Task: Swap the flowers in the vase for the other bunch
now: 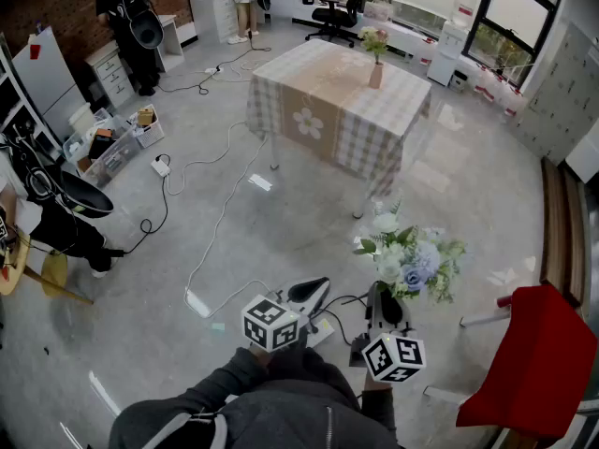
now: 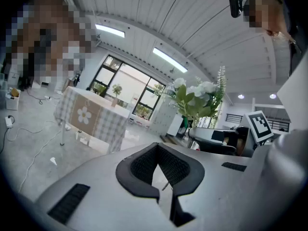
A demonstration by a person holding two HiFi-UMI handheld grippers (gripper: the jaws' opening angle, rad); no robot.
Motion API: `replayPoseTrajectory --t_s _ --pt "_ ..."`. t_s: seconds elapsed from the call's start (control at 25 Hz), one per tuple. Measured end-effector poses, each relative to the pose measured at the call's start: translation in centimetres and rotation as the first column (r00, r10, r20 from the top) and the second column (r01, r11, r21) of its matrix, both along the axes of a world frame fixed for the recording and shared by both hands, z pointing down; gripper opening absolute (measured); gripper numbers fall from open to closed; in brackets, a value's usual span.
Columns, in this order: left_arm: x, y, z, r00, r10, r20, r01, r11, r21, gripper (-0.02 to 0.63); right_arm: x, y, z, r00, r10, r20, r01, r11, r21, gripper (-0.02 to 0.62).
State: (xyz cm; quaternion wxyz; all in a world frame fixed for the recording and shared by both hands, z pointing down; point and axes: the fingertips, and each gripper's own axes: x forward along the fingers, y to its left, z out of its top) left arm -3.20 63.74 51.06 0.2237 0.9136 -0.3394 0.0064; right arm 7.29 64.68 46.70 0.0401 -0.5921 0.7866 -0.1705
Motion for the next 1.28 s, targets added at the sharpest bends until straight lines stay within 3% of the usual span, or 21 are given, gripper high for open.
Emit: replayPoseTrajectory --t_s 0.6,1.28 --pt "0.5 -1.1 0.1 1.0 0.01 0.01 -0.01 1.0 -0.014 0.009 0.4 -1.0 0.5 0.999 0.022 0.039 -0.021 1.0 -0.022 0.035" --pt "2.6 -11.4 -1.2 1.0 -0.01 -0.002 0.01 1.0 -0.011 0.009 2.5 -11.3 -0.2 0.999 -0.004 0.037 0.005 0.999 -0.041 0.034"
